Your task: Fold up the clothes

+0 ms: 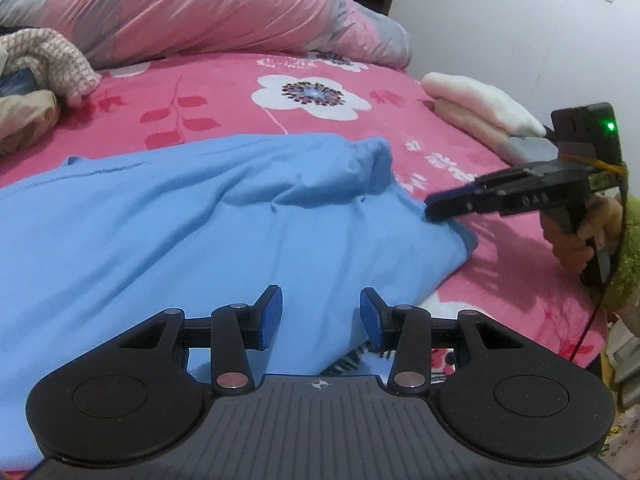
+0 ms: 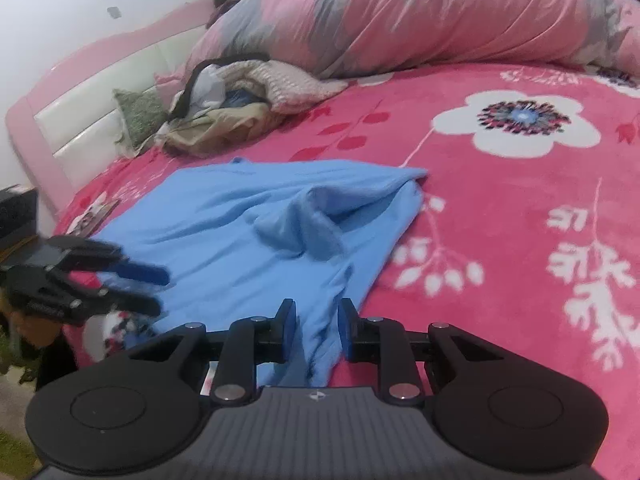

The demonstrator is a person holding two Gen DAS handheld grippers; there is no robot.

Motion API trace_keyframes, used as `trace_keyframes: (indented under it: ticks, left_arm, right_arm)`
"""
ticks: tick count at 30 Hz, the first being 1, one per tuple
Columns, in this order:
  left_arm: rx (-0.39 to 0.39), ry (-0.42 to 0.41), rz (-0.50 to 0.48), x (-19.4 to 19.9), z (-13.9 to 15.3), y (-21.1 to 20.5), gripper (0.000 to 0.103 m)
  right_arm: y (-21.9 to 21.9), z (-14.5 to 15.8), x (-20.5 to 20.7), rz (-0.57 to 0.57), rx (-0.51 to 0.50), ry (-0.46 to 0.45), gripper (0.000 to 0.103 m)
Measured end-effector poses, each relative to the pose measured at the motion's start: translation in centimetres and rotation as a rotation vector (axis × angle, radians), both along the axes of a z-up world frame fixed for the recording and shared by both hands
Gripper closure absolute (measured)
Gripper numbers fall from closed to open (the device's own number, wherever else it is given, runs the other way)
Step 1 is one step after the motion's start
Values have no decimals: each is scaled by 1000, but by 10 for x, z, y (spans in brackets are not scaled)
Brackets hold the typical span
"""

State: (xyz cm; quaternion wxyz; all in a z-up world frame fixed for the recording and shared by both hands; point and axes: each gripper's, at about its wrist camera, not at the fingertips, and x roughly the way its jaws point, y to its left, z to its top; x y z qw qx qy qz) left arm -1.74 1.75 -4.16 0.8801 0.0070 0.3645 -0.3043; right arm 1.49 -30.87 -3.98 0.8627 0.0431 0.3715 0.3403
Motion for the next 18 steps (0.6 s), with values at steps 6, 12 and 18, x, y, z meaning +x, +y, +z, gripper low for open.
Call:
trace_keyframes:
  ticks: [6, 12, 18]
  left_arm:
    - [-8, 25, 24, -2, -6, 4, 60]
    - [-17, 21, 19, -1, -5, 8, 60]
    - [-21, 19, 13, 1, -7, 11, 60]
  right_arm:
    - [5, -8, 34, 19, 66, 49, 76]
    - [3, -7, 23, 186, 110, 125, 76]
    - [-7, -18, 28, 128, 141, 191, 77]
